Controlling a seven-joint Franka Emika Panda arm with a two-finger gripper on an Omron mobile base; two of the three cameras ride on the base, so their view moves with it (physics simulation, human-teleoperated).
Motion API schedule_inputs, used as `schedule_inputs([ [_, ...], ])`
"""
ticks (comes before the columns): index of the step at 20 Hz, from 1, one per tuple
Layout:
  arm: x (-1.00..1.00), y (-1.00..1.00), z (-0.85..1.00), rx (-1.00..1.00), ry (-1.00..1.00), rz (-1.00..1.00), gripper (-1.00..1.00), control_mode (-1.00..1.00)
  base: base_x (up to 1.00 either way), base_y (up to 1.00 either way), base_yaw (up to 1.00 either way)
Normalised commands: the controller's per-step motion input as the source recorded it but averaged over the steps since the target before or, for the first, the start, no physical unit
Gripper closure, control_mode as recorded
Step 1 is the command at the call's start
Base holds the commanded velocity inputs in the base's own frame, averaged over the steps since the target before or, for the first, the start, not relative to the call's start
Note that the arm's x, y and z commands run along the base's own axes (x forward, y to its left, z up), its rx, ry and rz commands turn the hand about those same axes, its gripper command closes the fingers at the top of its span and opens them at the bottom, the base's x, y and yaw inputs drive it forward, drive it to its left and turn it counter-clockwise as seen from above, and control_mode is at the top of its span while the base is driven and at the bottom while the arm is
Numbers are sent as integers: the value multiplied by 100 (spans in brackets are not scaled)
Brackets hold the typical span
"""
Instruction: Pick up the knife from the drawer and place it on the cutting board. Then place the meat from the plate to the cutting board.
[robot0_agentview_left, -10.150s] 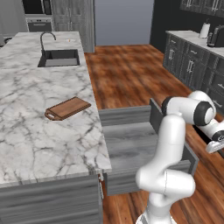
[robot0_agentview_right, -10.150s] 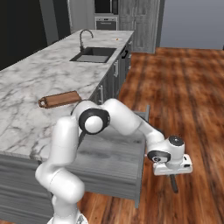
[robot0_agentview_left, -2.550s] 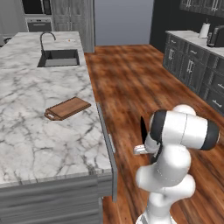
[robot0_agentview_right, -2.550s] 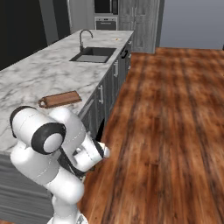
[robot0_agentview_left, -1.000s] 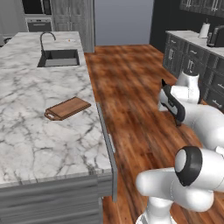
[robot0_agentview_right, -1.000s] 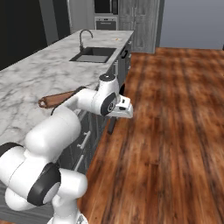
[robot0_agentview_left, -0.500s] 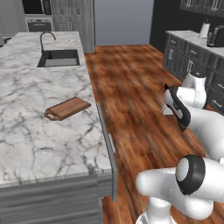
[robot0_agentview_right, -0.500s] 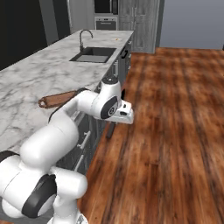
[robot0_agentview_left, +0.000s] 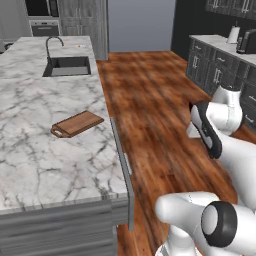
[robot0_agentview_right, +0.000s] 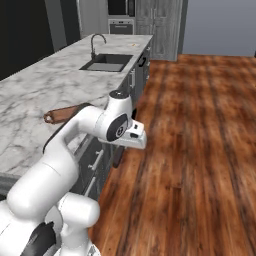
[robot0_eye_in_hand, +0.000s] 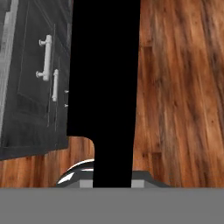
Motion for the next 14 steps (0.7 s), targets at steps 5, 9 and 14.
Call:
schedule_inputs([
  [5,-29,34,8,0,13,3,100,-100,0,0,0],
  [9,0,57,0,-2,20,3,100,-100,0,0,0],
  [14,-11,10,27,-1,6,6,100,-100,0,0,0],
])
